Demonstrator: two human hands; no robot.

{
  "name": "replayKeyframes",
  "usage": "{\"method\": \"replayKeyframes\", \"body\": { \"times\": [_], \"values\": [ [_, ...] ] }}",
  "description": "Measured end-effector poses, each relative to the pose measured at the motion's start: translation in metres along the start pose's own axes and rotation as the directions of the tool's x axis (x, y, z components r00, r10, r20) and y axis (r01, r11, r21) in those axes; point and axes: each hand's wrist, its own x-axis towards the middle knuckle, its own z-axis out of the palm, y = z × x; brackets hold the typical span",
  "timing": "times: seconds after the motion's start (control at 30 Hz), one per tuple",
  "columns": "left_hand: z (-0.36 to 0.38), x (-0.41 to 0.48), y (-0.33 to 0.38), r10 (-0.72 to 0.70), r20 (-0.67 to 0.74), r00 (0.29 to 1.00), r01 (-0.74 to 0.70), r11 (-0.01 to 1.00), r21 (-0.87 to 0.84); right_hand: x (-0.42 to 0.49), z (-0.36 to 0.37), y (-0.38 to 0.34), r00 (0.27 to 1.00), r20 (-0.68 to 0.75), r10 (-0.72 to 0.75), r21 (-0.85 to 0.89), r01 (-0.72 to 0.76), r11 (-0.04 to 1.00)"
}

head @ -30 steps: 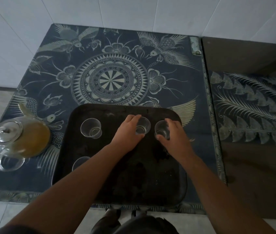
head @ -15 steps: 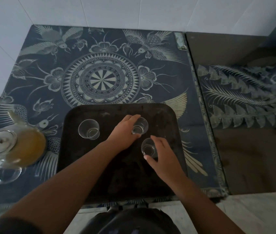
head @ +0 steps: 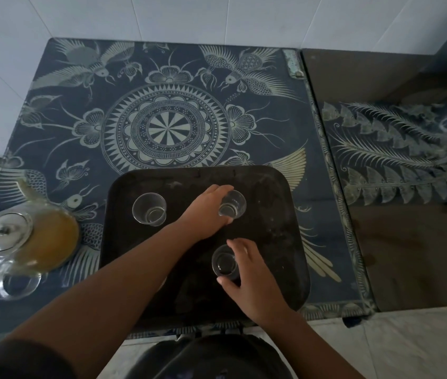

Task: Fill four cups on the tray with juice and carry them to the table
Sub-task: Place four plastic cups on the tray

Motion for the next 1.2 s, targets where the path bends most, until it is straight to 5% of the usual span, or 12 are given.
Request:
{"method": "replayKeyframes", "body": {
  "times": [0.73,1.2],
  "values": [
    [0.005,-0.014,-0.008,-0.023,-0.022,0.999,0.023,1.000,0.006,-0.001,-0.001,-0.006,0.999,-0.010,-0.051,-0.008,0.051,0.999],
    [-0.026,-0.062,0.012,-0.108,-0.189,0.976,0.126,0.988,0.087,0.040,-0.043,-0.028,0.982,-0.059,-0.181,-0.084,0.176,0.981]
  ]
}}
